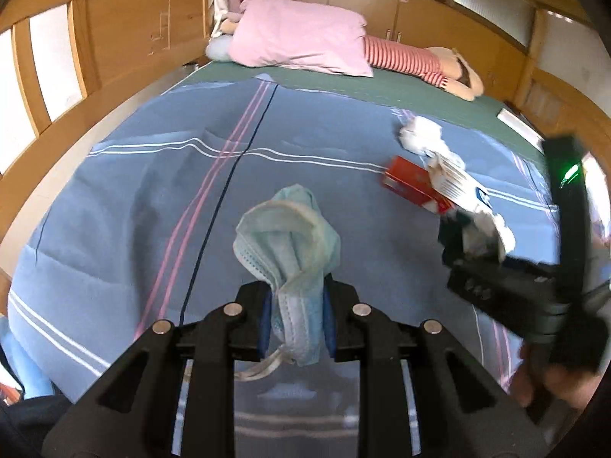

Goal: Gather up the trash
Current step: 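Grasp the blue face mask with the left gripper while the right gripper grasps the grey plastic bag, then carry the mask and grey bag over the white bag and open both grippers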

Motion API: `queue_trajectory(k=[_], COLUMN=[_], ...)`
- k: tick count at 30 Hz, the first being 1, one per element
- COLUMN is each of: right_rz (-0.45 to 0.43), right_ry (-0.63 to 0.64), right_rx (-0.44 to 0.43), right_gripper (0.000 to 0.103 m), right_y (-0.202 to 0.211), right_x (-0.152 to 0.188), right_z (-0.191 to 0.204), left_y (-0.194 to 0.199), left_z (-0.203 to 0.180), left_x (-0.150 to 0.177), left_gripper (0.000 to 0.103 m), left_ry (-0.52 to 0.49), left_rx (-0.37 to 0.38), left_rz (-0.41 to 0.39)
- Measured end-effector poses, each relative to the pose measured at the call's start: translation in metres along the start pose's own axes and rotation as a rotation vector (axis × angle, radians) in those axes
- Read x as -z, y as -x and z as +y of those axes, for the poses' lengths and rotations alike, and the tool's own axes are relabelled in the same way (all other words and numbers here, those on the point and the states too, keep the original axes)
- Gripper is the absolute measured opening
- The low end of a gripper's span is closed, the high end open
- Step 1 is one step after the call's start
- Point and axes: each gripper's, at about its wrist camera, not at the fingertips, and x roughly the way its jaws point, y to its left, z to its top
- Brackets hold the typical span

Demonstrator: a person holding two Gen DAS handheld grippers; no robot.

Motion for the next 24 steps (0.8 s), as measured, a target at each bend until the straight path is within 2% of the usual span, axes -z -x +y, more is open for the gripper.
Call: queue_trajectory(k=[4,12,17,24], right_rz=[-0.088,-0.135,-0.146,-0.131], right_ry=[-0.035,-0.09,-0.104,-0.092], right_rx=[-0.025,0.02,0.012,0.001], right_gripper=[0.052,0.052,0.052,0.052], right_y=[0.05,0.102,0.121,0.125], right_x=[0.026,0.064,0.079,0.091], right_z=[-0.018,-0.054,-0.059,-0.05], left_y=[0.015,0.029,0.031,0.032], left_z=[-0.004,-0.008,-0.008,-0.008], left_x=[0.019,0.036,0.04,0.042], left_gripper=[0.022,0.022,0.022,0.022], left_ry=[-0.018,-0.057,-0.067,-0.077], left_rx=[0.001,-0.021,-0.029,-0.039], left_rz=[-0.018,-0.034,-0.04,-0.041])
